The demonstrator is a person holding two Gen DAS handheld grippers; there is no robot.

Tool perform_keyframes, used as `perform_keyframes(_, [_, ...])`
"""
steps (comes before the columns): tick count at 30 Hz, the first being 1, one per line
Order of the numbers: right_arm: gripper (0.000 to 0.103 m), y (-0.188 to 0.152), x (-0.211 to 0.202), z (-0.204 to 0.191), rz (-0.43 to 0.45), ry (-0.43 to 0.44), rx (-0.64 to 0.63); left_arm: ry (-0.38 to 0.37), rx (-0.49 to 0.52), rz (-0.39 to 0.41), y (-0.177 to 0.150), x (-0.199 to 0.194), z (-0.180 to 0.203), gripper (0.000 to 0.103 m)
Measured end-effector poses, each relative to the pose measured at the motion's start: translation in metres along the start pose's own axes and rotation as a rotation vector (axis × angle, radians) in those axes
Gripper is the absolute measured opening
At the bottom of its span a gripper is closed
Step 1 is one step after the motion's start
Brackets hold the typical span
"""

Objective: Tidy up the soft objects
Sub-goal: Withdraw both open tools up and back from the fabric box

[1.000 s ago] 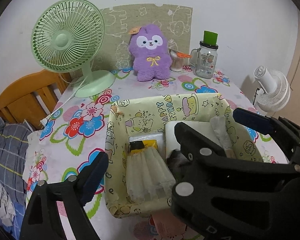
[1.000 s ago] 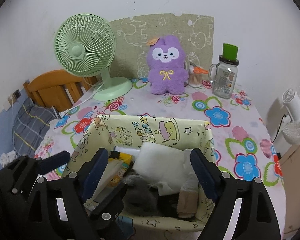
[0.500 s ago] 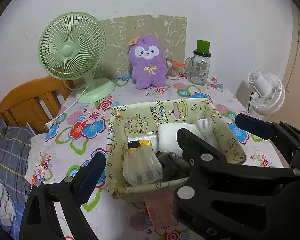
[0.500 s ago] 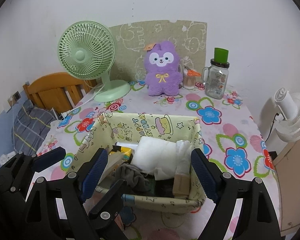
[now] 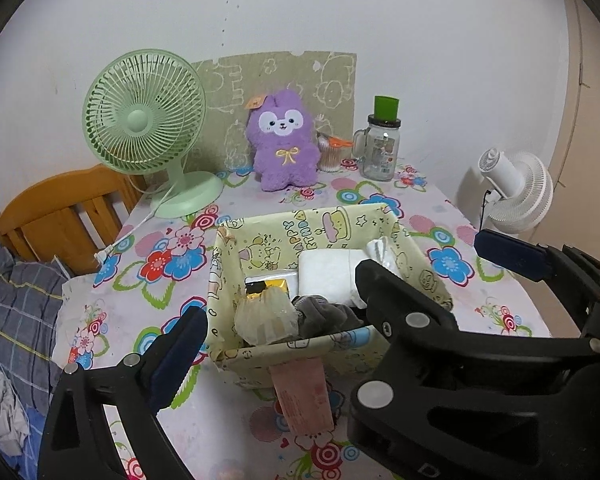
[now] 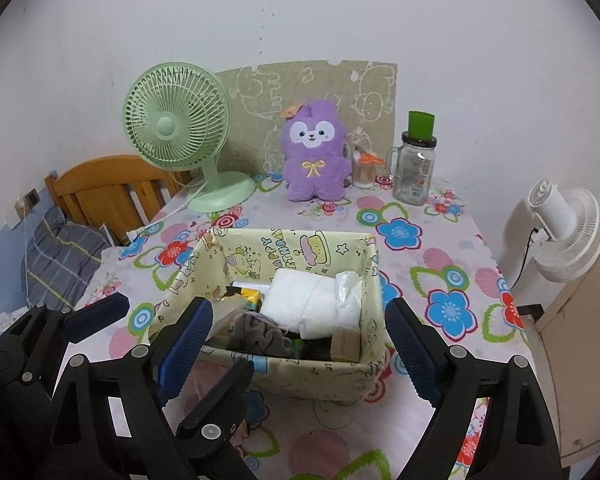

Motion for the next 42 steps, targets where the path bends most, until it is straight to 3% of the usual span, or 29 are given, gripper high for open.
perform_keyframes(12, [0.095,-0.006,-0.036,0.004,0.056,-0.011,0.02,0.004,0.014,0.081,-0.004,-0.035,0.011,0.1])
perform_keyframes(42, [0.101,-0.043,-0.095,0.01,0.149,-0.107,0.04,-0.031,0.058,0.132,-0.036,-0.077,0.035,0.103])
Point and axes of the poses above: each gripper's, at about its wrist camera, not at the fingertips, and x roughly the way its jaws point, z to its right, y to its top, the point moved 4 cm from there along x, roughly the way its jaws point, and after that the axes turned 6 degrees about x, right-handed, at the moved point
